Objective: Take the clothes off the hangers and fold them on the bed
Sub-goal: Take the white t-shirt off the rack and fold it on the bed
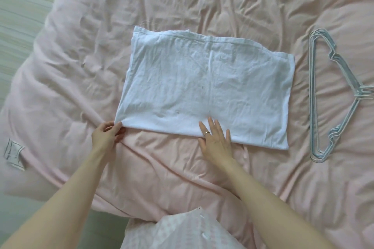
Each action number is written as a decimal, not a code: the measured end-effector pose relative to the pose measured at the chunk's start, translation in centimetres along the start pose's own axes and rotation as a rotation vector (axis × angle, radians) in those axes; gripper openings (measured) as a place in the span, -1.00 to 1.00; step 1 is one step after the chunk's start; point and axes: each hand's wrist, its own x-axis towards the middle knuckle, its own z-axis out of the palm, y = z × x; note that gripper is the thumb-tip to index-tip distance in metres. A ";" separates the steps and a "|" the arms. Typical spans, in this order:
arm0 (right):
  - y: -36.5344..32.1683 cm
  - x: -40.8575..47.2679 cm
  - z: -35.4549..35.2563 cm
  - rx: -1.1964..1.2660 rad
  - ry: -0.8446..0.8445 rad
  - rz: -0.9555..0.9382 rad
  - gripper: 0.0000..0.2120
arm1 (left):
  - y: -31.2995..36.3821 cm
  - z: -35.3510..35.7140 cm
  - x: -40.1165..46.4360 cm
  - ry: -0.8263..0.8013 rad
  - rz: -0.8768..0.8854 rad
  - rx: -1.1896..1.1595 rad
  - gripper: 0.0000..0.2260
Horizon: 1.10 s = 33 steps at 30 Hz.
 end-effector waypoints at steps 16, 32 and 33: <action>0.2 0.4 -2.7 0.479 -0.132 0.077 -0.57 | 1.6 2.2 -1.1 -0.116 -0.359 -0.355 -0.68; 11.8 -3.1 -9.2 1.725 0.049 0.352 -0.66 | 7.2 20.9 -16.7 -0.475 0.766 0.279 -0.84; 12.9 -3.2 -9.4 1.782 0.073 0.355 -0.66 | 6.4 22.3 -17.6 -0.538 0.814 0.333 -0.90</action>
